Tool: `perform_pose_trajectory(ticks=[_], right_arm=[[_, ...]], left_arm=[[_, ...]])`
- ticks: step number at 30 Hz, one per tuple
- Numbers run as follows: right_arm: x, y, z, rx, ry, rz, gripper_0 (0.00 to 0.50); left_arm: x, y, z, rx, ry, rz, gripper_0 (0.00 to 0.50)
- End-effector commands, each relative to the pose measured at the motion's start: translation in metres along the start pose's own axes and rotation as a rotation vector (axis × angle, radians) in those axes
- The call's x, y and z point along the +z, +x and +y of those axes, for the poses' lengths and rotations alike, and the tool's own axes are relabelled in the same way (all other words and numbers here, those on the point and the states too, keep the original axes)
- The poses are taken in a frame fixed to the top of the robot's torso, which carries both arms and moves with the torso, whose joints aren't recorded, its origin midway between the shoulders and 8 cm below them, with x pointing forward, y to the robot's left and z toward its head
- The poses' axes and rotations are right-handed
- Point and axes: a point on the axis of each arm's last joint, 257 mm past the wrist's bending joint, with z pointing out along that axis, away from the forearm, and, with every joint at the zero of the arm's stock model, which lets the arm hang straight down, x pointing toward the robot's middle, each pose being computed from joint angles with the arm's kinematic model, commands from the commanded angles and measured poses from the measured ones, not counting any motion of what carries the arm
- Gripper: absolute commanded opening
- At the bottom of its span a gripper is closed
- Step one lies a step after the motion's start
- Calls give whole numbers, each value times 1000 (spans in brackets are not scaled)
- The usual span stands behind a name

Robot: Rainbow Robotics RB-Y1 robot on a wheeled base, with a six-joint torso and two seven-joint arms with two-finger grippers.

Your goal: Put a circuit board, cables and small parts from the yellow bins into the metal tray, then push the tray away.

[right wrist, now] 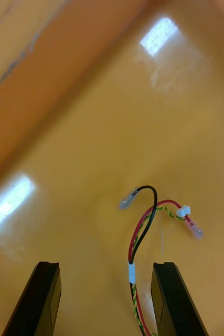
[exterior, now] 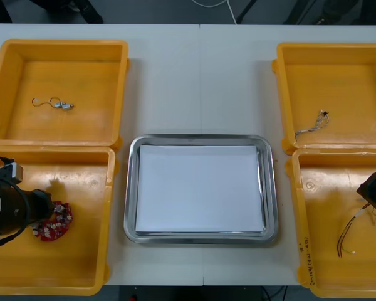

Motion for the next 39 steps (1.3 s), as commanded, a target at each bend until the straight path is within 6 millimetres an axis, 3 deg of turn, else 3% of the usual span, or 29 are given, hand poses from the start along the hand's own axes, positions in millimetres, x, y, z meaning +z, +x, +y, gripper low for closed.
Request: perform_pose_trajectory(ticks=[1, 8, 24, 39], right_arm=[[10, 19, -10, 44, 13, 32, 500], [27, 20, -15, 61, 12, 23, 500], [36, 35, -20, 59, 30, 51, 500], [39, 42, -28, 56, 43, 51, 500]], left_arm=[[4, 12, -1, -77, -2, 13, 1], [0, 3, -1, -75, -4, 1, 2], [-34, -30, 1, -46, -31, 16, 2], [-93, -57, -13, 97, -61, -11, 2]])
